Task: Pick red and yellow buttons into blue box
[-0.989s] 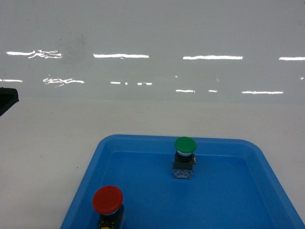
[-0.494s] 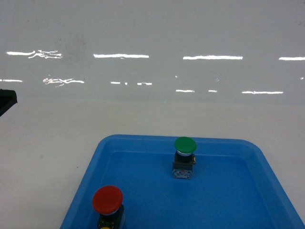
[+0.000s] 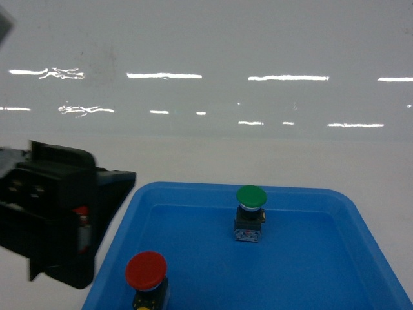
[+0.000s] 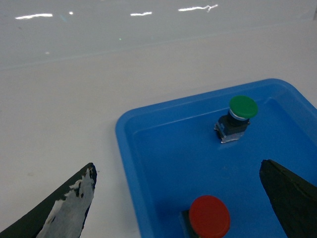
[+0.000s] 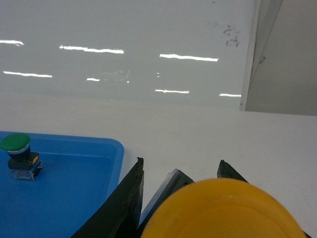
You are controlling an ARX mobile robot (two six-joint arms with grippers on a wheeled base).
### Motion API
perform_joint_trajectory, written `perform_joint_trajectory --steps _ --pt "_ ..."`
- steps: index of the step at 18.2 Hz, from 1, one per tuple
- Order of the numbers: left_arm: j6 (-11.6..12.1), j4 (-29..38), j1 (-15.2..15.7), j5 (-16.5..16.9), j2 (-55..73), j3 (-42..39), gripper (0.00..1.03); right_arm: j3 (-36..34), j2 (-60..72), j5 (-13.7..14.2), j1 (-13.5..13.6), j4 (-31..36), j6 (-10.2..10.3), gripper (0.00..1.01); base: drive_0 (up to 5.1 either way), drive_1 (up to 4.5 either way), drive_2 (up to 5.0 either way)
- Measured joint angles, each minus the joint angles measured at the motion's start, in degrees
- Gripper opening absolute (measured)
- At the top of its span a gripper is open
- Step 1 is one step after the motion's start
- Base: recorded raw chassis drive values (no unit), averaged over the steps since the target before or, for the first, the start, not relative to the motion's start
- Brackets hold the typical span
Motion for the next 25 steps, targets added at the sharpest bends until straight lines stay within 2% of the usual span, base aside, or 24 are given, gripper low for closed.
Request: perform_joint_trajectory --steps 4,8,11,13,15,20,25 --pt "0.63 2.67 -1.40 -0.50 10.56 3.58 0.98 0.00 0.00 0.00 0.00 0.00 0.00 0.40 0.0 0.00 0.0" --pt "1.55 1.42 -3.67 -0.72 18.25 8.33 0.98 0.00 0.00 0.02 0.00 0.00 0.00 0.40 0.0 0.00 0.0" --pt "0.48 -1.90 -5.35 -0.31 22.95 9.66 0.98 0.00 0.00 0.02 0.00 0.00 0.00 0.40 0.0 0.00 0.0" --pt "-0.55 -1.29 -6.38 -0.81 25.90 9.55 0.98 0.00 0.00 0.02 0.00 0.00 0.00 0.40 0.0 0.00 0.0" --pt "-2.05 0.31 -6.36 -0.04 27.82 9.22 0.98 0.00 0.00 0.02 0.00 0.00 0.02 0.40 0.0 0.00 0.0" --pt "-3.61 3.87 -4.81 -0.52 34.03 7.41 0.98 0.00 0.00 0.00 0.00 0.00 0.02 0.40 0.0 0.00 0.0" --pt "-3.74 7.34 -3.61 0.42 36.48 7.32 0.98 0.00 0.00 0.02 0.00 0.00 0.02 0.40 0.0 0.00 0.0"
